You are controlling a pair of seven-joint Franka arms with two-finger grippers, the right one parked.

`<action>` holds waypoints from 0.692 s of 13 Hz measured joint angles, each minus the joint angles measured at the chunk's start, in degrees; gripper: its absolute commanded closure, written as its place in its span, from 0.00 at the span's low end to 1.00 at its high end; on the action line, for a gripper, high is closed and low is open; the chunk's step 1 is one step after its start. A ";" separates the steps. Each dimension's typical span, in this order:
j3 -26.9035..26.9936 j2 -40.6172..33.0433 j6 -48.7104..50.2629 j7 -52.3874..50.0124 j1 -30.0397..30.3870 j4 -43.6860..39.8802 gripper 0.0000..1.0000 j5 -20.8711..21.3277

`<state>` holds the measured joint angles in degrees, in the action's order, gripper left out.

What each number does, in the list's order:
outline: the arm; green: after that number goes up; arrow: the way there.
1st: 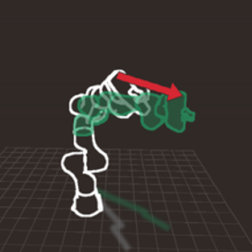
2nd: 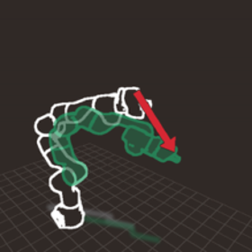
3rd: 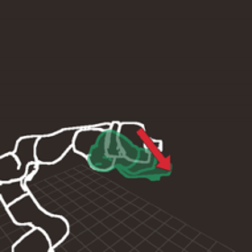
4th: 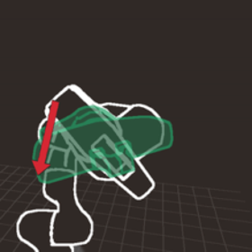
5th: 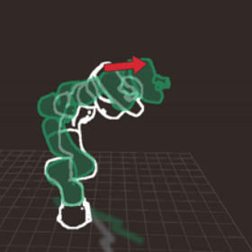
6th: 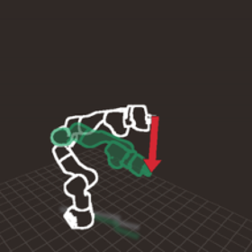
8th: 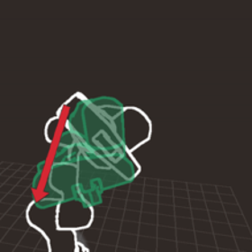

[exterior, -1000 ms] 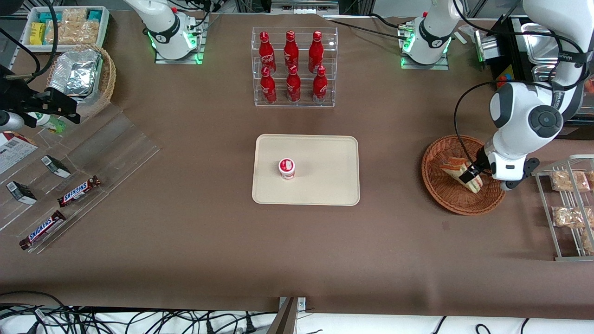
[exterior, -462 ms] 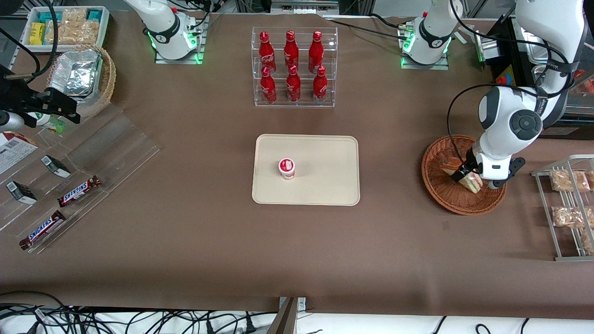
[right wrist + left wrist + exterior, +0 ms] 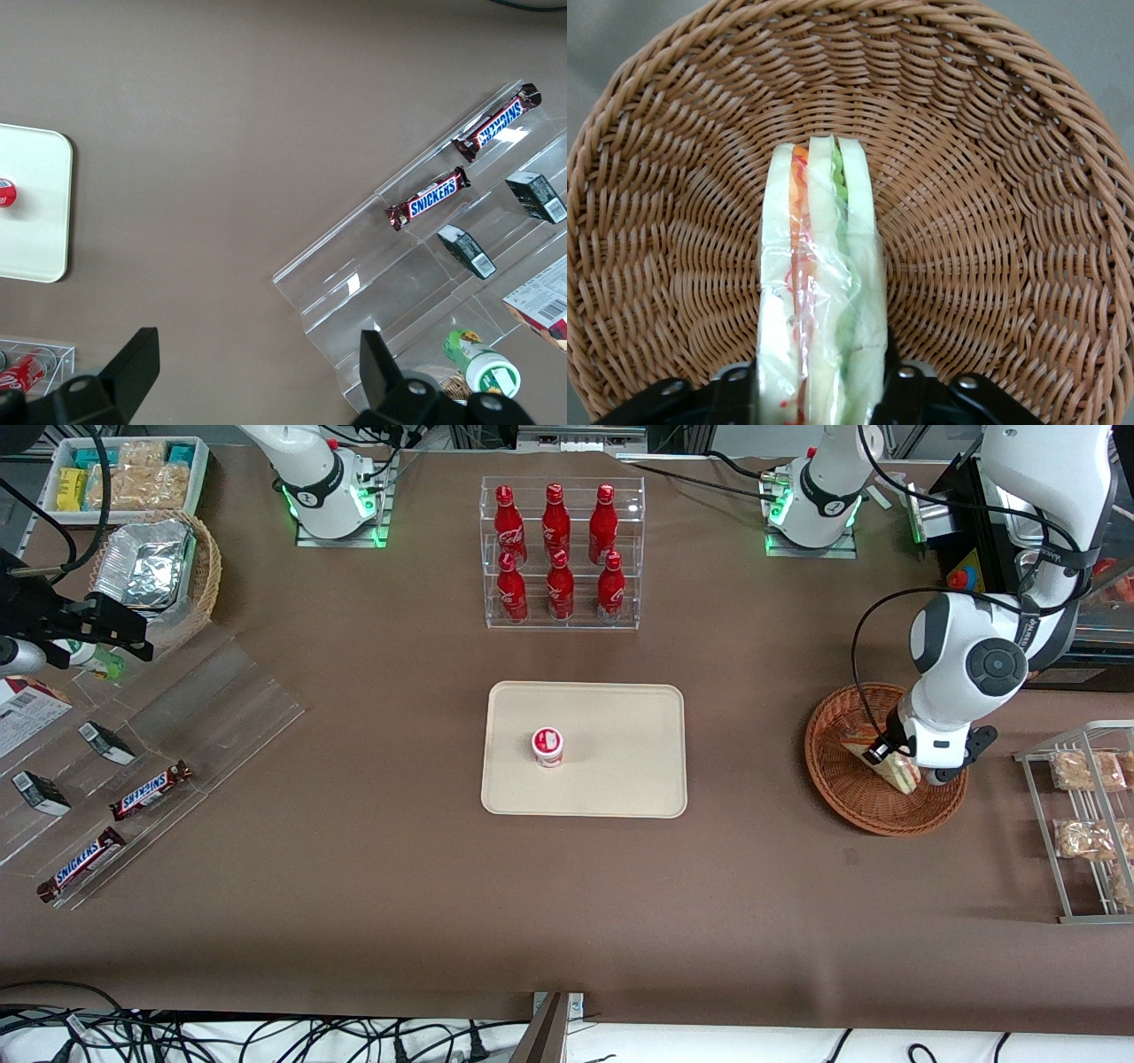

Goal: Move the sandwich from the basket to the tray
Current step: 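Lower the open left gripper around the sandwich and close it, then lift the sandwich out of the basket with the left gripper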

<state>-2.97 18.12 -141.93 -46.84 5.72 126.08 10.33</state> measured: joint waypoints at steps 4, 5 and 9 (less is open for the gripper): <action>-0.15 -0.39 1.72 1.87 -0.11 -1.39 1.00 0.23; -0.30 -0.87 4.82 4.02 -0.16 -2.94 1.00 0.26; -2.46 -5.42 22.59 13.32 -0.24 -13.65 1.00 0.28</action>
<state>-5.43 12.70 -119.35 -33.52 5.48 112.43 10.60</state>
